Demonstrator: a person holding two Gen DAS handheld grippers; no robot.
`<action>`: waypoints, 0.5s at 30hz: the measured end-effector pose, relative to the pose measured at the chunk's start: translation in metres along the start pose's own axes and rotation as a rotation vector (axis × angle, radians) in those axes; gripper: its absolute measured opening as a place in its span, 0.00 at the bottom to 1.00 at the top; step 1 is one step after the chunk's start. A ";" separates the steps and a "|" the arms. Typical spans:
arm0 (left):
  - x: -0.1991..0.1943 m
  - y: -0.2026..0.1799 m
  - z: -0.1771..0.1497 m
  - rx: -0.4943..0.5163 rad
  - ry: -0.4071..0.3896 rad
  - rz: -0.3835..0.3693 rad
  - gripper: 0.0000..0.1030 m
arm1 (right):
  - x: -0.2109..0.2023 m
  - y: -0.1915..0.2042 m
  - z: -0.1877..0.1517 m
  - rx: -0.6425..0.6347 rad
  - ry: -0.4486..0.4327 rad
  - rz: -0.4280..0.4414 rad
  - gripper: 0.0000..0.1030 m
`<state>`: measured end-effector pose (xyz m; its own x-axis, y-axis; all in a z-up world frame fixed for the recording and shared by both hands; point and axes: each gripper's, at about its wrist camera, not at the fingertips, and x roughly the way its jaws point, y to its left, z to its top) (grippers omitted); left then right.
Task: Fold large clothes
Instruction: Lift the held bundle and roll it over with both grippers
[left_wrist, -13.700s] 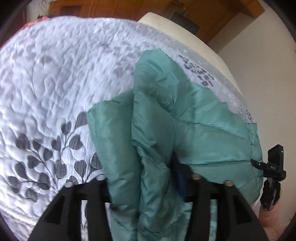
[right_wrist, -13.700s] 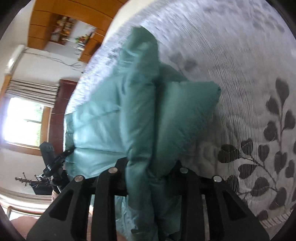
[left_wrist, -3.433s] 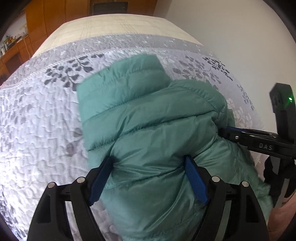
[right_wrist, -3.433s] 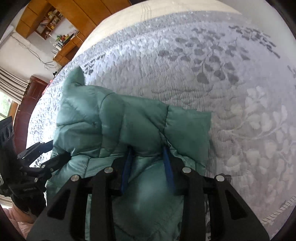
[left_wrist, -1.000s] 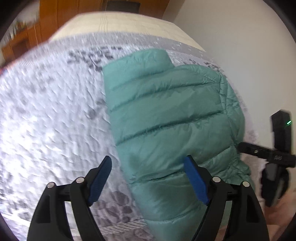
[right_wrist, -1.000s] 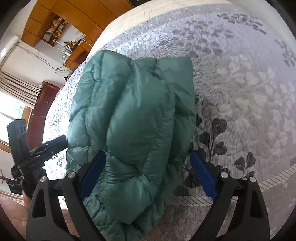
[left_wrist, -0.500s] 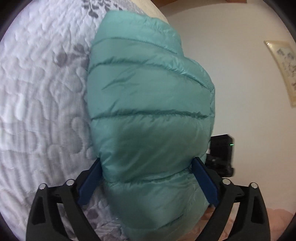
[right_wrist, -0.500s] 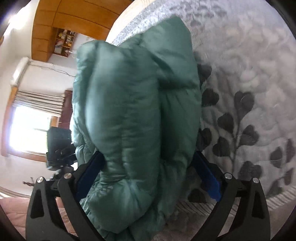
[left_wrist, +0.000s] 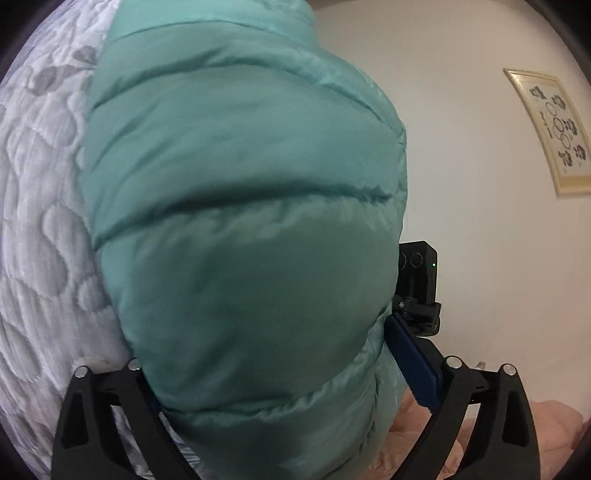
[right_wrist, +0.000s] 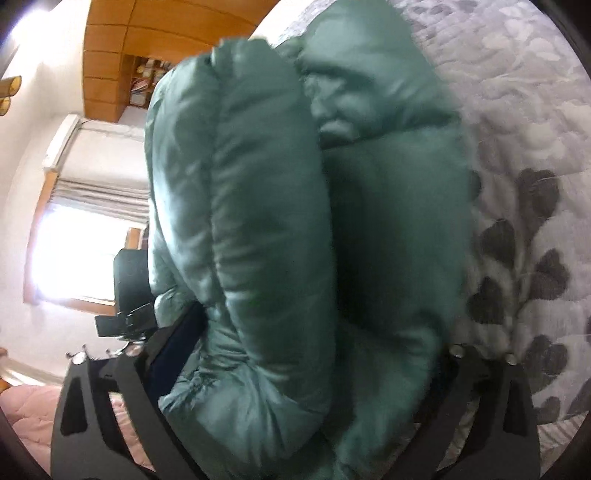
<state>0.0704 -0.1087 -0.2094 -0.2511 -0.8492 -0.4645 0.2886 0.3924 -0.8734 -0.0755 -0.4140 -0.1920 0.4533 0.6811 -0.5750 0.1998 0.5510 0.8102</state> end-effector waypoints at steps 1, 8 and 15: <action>0.000 -0.004 -0.001 0.015 -0.005 0.014 0.88 | 0.002 0.002 0.000 -0.004 0.009 0.014 0.81; -0.009 -0.015 0.009 0.044 -0.054 0.026 0.66 | 0.002 0.015 0.004 -0.024 -0.005 0.085 0.52; -0.037 -0.041 0.018 0.112 -0.125 0.026 0.65 | -0.003 0.050 0.011 -0.114 -0.042 0.123 0.48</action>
<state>0.0850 -0.0994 -0.1540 -0.1277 -0.8795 -0.4585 0.3960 0.3786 -0.8365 -0.0571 -0.3944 -0.1485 0.5046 0.7275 -0.4649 0.0418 0.5172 0.8548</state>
